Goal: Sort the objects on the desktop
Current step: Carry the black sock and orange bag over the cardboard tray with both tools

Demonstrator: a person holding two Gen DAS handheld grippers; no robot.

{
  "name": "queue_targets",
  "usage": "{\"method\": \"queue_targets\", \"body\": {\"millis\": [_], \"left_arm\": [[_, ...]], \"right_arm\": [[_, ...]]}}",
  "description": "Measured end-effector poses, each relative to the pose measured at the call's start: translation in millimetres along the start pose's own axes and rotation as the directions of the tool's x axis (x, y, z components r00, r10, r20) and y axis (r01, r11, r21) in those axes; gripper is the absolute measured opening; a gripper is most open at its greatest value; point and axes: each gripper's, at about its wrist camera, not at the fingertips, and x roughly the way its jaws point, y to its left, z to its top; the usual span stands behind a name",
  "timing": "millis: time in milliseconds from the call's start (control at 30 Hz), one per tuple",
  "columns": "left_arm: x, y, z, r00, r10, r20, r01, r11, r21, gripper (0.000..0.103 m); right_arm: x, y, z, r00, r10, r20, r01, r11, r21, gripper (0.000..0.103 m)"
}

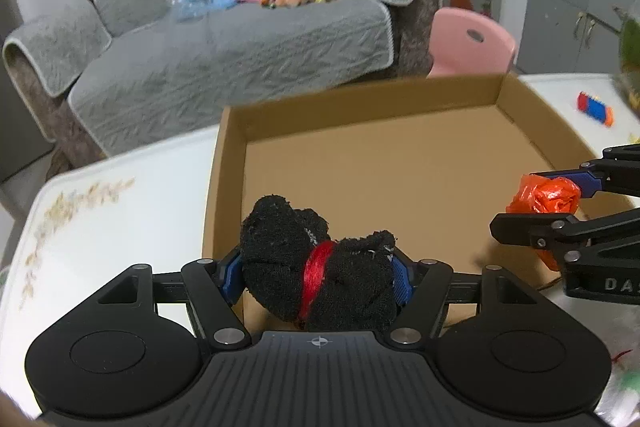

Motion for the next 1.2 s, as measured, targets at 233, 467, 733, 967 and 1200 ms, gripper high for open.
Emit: {"method": "queue_targets", "body": {"millis": [233, 467, 733, 967, 1200], "left_arm": [[-5.2, -7.6, -18.1, 0.999, -0.003, -0.040, 0.004, 1.000, 0.023, 0.073], [-17.5, -18.9, -38.2, 0.998, -0.018, -0.056, 0.020, 0.999, 0.046, 0.073], [-27.2, -23.6, -53.0, 0.998, -0.036, -0.058, 0.043, 0.992, 0.117, 0.073], [-32.9, -25.8, -59.9, 0.997, -0.052, -0.050, 0.058, 0.990, 0.129, 0.073], [-28.2, -13.7, -45.2, 0.999, -0.036, -0.024, 0.039, 0.992, 0.118, 0.073]], "right_arm": [[-4.3, 13.8, -17.4, 0.999, -0.030, -0.045, 0.028, 0.999, -0.044, 0.041], [-16.0, 24.1, -34.3, 0.997, -0.022, -0.068, 0.018, 0.998, -0.052, 0.041], [-22.3, 24.7, -38.6, 0.997, 0.025, -0.072, -0.029, 0.998, -0.051, 0.041], [-21.8, 22.8, -38.5, 0.995, 0.058, -0.081, -0.061, 0.997, -0.042, 0.041], [-21.5, 27.6, -29.0, 0.993, 0.096, -0.063, -0.099, 0.994, -0.056, 0.041]]}}
